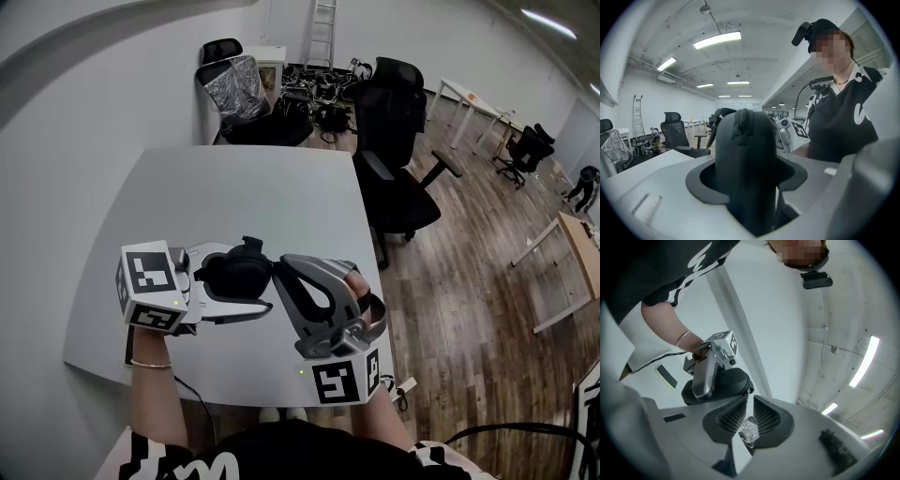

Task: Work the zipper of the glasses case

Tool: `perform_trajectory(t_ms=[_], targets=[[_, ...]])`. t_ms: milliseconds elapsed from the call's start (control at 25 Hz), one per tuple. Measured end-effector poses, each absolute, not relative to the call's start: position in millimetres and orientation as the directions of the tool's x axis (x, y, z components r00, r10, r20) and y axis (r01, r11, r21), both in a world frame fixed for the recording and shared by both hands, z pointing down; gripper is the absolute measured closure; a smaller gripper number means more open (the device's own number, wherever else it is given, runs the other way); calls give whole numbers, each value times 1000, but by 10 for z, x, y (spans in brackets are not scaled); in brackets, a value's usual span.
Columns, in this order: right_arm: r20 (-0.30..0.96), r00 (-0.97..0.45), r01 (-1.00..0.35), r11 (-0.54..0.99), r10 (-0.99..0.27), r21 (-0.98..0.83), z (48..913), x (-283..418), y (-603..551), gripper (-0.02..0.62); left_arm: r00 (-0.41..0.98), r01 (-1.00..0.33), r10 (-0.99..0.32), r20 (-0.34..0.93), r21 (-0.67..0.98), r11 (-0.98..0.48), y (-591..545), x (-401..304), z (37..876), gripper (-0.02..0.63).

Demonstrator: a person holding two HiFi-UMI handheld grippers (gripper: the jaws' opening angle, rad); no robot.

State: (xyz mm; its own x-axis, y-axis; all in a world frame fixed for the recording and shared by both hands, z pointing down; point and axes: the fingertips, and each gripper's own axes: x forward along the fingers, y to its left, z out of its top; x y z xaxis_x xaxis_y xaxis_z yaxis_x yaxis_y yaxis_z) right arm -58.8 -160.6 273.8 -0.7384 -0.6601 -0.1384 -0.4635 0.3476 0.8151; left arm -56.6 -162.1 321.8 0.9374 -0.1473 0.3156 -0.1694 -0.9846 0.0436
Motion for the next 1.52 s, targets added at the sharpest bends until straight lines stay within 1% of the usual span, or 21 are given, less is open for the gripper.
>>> perform_trajectory(t_ms=[80,120,160,360,680,840,960,1040,1280,1520], targets=[[-130,-739,-435,321,-661,841,2739,-609,-1593,549,927,-158,-135,349,39,-987,-1615,-570,3254,334],[-122,-742,-422,318,-659,849,2748,-620,-1588,576,925,-156,-133,356,37,-987,-1615,-572,3260,334],[-118,-747,-416,321,-654,851,2754,-626,-1583,586,927,-153,-130,352,38,-988,-1613,-574,3255,334],[-151,-751,-427,298,-643,854,2726,-612,-1565,589,971,-113,-95,219,71,-991,-1595,-543,3165,337],[-111,-740,-431,342,-663,835,2950,-568,-1592,591,989,-135,-125,77,136,-981,-1652,-549,3027,339],[-82,-740,-441,390,-667,808,3136,-572,-1563,591,986,-167,-168,4,160,-973,-1689,-553,2931,337],[-55,-741,-447,430,-669,784,3270,-602,-1570,591,970,-199,-219,-109,174,-965,-1772,-604,2737,337],[-36,-736,-455,455,-676,765,3332,-638,-1631,591,954,-224,-253,-160,180,-958,-1878,-657,2617,337],[-7,-740,-490,532,-672,690,3556,-568,-1610,591,921,-283,-317,-227,169,-944,-1893,-601,2540,336],[-17,-744,-528,573,-668,627,3531,-722,-1621,591,894,-295,-338,-293,182,-938,-1965,-724,2371,336]])
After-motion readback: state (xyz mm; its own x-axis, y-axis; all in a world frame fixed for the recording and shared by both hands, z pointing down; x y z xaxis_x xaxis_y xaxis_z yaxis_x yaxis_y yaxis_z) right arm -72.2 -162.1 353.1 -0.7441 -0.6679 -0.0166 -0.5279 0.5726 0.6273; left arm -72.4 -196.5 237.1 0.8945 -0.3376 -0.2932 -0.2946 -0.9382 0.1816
